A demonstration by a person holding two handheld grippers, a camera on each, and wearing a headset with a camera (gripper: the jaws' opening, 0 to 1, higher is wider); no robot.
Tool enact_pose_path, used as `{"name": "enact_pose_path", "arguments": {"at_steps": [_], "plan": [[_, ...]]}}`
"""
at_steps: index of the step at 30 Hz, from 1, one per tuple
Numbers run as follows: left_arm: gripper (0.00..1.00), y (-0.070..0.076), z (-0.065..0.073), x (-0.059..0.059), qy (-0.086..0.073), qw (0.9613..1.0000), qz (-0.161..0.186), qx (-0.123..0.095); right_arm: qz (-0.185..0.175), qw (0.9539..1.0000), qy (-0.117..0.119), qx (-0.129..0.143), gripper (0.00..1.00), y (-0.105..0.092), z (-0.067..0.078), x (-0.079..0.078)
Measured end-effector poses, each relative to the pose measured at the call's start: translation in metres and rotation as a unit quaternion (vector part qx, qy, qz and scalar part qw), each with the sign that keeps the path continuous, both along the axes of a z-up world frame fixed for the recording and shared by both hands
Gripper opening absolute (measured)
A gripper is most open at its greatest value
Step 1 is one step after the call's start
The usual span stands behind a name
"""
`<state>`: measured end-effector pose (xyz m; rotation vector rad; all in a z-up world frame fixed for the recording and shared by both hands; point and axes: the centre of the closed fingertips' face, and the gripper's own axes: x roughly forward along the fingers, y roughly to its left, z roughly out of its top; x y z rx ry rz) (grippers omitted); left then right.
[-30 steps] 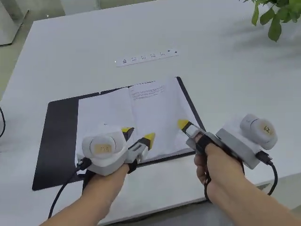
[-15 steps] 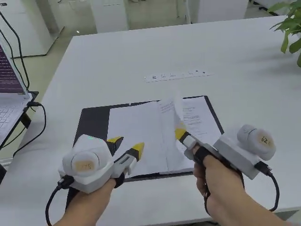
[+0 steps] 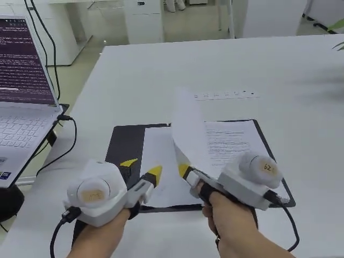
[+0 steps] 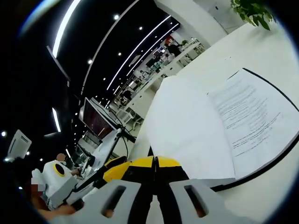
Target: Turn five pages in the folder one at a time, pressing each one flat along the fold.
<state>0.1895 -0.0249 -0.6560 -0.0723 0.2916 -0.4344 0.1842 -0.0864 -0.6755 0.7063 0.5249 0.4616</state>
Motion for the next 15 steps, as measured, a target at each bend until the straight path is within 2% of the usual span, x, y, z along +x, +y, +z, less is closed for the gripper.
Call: {"name": "enact_pose_path", "arguments": {"at_steps": [6, 13, 15], "plan": [[0.31, 0.016, 0.001, 0.003, -0.002, 1.0, 0.008, -0.004, 0.025, 0.9994, 0.009, -0.02, 0.0, 0.032, -0.012, 0.001], [0.3, 0.033, -0.007, 0.001, 0.007, 0.9999, 0.012, -0.001, 0.052, 0.9953, 0.03, -0.076, 0.0, 0.054, -0.048, -0.003], [0.3, 0.036, -0.011, 0.001, 0.011, 0.9999, 0.013, 0.0, 0.061, 0.9933, 0.026, -0.095, 0.0, 0.056, -0.057, -0.002]]}}
